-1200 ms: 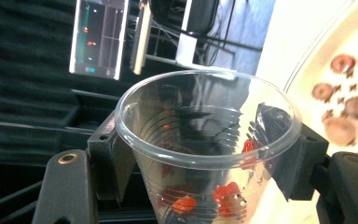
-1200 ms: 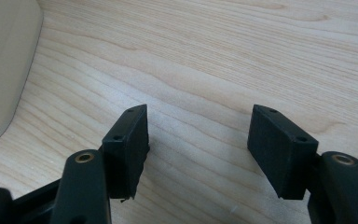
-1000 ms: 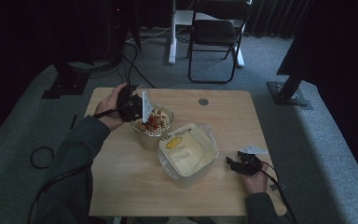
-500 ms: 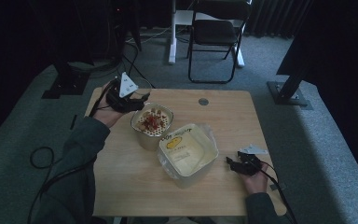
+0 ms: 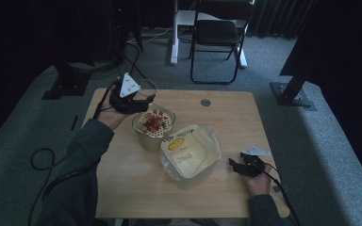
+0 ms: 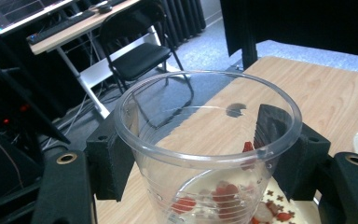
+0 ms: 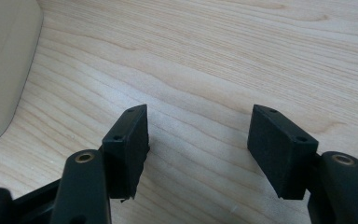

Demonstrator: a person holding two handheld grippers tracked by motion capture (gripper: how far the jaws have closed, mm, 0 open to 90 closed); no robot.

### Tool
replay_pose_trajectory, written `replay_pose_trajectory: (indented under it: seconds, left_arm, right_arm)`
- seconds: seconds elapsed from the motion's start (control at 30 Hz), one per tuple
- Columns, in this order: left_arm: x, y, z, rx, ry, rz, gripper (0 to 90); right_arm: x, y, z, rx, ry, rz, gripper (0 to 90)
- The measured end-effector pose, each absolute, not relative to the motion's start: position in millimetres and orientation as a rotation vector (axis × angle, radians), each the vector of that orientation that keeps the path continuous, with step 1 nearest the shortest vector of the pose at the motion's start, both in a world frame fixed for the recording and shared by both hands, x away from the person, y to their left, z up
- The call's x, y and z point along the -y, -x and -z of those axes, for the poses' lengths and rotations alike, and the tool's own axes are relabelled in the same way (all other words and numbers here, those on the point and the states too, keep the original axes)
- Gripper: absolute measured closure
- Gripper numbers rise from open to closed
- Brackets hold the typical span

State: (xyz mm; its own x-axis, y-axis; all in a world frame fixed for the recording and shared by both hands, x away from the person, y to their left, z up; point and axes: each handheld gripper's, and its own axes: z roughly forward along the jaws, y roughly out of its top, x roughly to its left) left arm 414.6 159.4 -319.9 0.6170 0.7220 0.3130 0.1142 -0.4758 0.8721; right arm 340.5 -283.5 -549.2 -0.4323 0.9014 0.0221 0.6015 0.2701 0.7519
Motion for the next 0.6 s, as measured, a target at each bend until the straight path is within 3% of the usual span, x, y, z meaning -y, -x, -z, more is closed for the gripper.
replay_pose_trajectory:
  seconds: [0.6]
  left_arm:
    - [-132.6,-396.8,323.2,-0.574,-1.96,-0.756,30.8]
  right_arm:
    - [283.1,-340.4,549.3,-2.134,-1.355,-0.98,37.9]
